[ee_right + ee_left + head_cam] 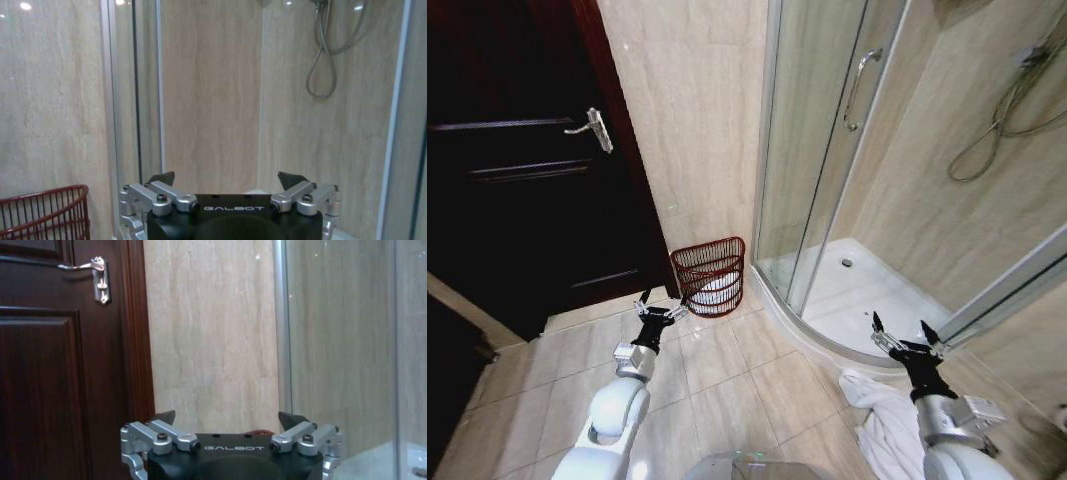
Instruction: Discard the used towel into the hamper.
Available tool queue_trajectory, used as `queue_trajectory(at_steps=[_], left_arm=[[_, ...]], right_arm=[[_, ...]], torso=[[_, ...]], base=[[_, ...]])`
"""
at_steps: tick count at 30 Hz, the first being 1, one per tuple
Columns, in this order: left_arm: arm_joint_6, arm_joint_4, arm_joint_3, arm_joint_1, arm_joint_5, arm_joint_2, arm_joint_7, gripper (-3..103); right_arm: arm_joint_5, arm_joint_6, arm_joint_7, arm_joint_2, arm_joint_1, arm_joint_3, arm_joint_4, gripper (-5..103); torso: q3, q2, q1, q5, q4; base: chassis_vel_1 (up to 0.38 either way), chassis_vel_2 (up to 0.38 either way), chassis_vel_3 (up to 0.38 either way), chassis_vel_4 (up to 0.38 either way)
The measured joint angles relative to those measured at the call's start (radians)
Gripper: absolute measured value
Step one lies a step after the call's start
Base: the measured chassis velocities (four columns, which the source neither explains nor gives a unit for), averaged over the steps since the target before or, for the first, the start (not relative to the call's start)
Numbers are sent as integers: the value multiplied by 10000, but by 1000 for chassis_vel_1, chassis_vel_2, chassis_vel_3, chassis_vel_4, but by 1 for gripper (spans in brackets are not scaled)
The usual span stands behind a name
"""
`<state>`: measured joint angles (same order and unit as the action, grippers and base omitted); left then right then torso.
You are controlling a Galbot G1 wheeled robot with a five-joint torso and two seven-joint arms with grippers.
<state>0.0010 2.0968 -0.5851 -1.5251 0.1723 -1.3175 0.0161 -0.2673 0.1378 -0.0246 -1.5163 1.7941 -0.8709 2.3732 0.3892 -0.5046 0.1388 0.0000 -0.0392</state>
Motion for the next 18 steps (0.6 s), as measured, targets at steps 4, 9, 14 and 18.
queue_trajectory(at_steps=[4,9,14,18], left_arm=[[0,-15,33,0,-108,30,-25,100],[7,-14,153,70,-165,23,-30,100],[17,-15,202,110,-184,4,-30,100],[19,-14,203,105,-187,3,-30,100]], right_arm=[[-4,-14,0,-10,39,-36,0,100],[-18,-29,5,-18,56,-63,0,100],[-30,-46,6,-14,62,-78,0,100],[-39,-69,6,-19,70,-82,0,100]], torso=[[0,0,0,0,-1],[0,0,0,1,0],[0,0,0,0,0],[0,0,0,0,0]], base=[[26,-97,-24,94],[4,-106,-43,75],[-21,-132,-55,54],[-36,-147,-80,36]])
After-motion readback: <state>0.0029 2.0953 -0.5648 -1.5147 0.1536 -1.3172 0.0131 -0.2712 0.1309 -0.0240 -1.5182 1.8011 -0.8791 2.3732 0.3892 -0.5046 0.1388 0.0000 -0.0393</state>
